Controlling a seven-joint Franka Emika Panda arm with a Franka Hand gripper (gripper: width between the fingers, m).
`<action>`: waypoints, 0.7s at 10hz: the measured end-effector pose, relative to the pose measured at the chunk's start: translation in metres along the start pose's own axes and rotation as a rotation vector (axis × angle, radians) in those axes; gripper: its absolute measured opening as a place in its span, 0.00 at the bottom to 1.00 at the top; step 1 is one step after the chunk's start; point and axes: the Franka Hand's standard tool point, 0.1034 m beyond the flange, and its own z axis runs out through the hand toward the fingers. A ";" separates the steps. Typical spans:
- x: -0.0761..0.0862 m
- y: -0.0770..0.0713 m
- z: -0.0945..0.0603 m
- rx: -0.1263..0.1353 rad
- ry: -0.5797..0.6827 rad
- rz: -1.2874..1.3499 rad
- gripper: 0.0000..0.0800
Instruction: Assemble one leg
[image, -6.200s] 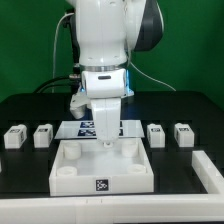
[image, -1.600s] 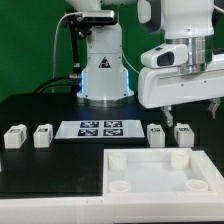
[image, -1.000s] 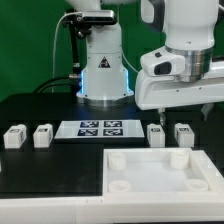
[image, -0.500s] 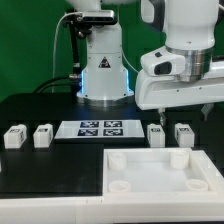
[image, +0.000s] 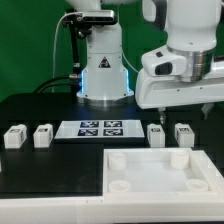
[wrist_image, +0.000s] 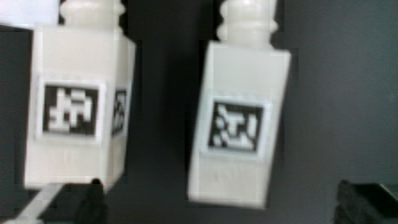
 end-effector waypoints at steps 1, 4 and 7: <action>0.001 0.000 -0.002 -0.001 -0.021 0.001 0.81; 0.004 0.000 -0.002 -0.019 -0.369 0.022 0.81; -0.001 -0.001 0.010 -0.032 -0.675 0.033 0.81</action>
Offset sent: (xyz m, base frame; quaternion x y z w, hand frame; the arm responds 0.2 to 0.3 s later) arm 0.0081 0.0014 -0.0073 -0.0208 -0.3061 0.0245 0.9515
